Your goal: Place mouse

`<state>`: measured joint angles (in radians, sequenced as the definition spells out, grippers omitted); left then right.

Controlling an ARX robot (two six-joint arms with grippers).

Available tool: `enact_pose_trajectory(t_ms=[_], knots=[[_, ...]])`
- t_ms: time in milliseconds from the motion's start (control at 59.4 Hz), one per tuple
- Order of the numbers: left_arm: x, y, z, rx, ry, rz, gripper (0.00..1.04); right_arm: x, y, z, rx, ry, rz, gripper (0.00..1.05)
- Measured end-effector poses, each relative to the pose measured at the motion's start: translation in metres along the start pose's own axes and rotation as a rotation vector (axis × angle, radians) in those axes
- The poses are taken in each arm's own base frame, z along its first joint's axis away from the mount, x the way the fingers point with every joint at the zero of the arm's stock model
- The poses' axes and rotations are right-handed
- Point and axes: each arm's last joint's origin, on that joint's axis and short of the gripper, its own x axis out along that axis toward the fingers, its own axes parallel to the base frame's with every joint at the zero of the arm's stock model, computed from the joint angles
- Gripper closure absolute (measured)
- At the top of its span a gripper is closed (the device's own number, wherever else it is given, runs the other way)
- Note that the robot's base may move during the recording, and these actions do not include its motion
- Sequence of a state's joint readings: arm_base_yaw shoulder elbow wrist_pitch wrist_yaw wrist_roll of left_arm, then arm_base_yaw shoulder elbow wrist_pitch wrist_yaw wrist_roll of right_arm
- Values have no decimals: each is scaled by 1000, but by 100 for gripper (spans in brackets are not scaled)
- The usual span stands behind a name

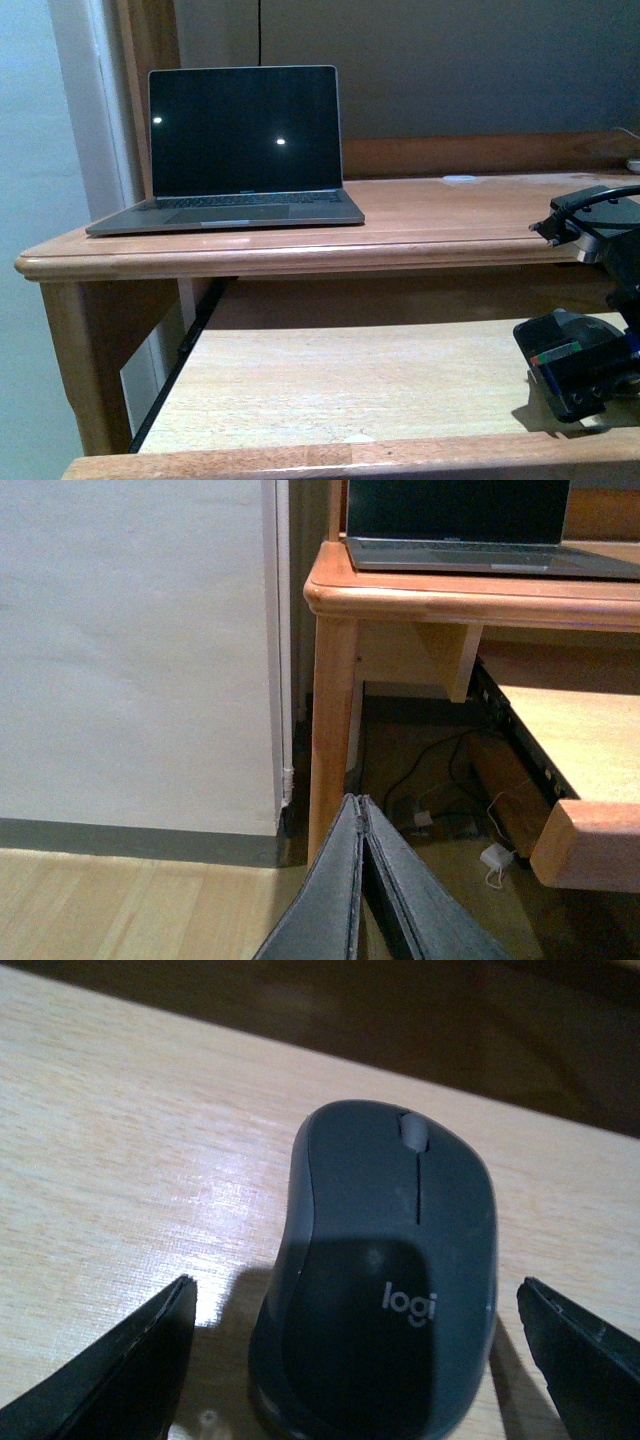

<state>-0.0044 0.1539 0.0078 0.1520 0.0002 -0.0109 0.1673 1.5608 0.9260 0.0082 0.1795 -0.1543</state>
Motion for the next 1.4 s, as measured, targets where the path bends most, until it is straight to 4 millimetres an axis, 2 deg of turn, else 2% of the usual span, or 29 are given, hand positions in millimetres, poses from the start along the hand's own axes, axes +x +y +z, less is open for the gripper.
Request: enact_pose_trajectory(t_ms=[101,151,404,471,589,623,707,791,892,976,1026,1111,1228,1397], knots=[[-7,0,-3,0,20,0,102,4,-1,3,19,12,10,7],[-9,0,-2,0,6,0,102,5,-2,4,28,14,9,12],[-9,0,-2,0,2,0,102,7,-7,4,69,17,23,47],[-9,0,-2,0,3,0,102,4,-10,4,77,16,19,49],[-9,0,-2,0,3,0,102,-13,-20,10,95,-12,35,49],[-9,0,-2,0,3,0,102,-23,-25,15,102,-33,37,49],[-9,0,-2,0,3,0,87,-49,-36,44,125,-117,36,49],[-9,0,-2,0,3,0,75,-61,-39,72,146,-192,14,49],[-9,0,-2,0,3,0,59,-64,-35,103,169,-246,-15,49],[-9,0,-2,0,3,0,45,-53,-20,130,177,-267,-39,49],[-9,0,-2,0,3,0,36,-41,-8,144,169,-264,-62,49],[-9,0,-2,0,3,0,24,-14,15,158,152,-242,-105,49],[-9,0,-2,1,3,0,6,20,42,166,128,-210,-144,49],[-9,0,-2,1,3,0,8,59,69,174,102,-193,-217,49]])
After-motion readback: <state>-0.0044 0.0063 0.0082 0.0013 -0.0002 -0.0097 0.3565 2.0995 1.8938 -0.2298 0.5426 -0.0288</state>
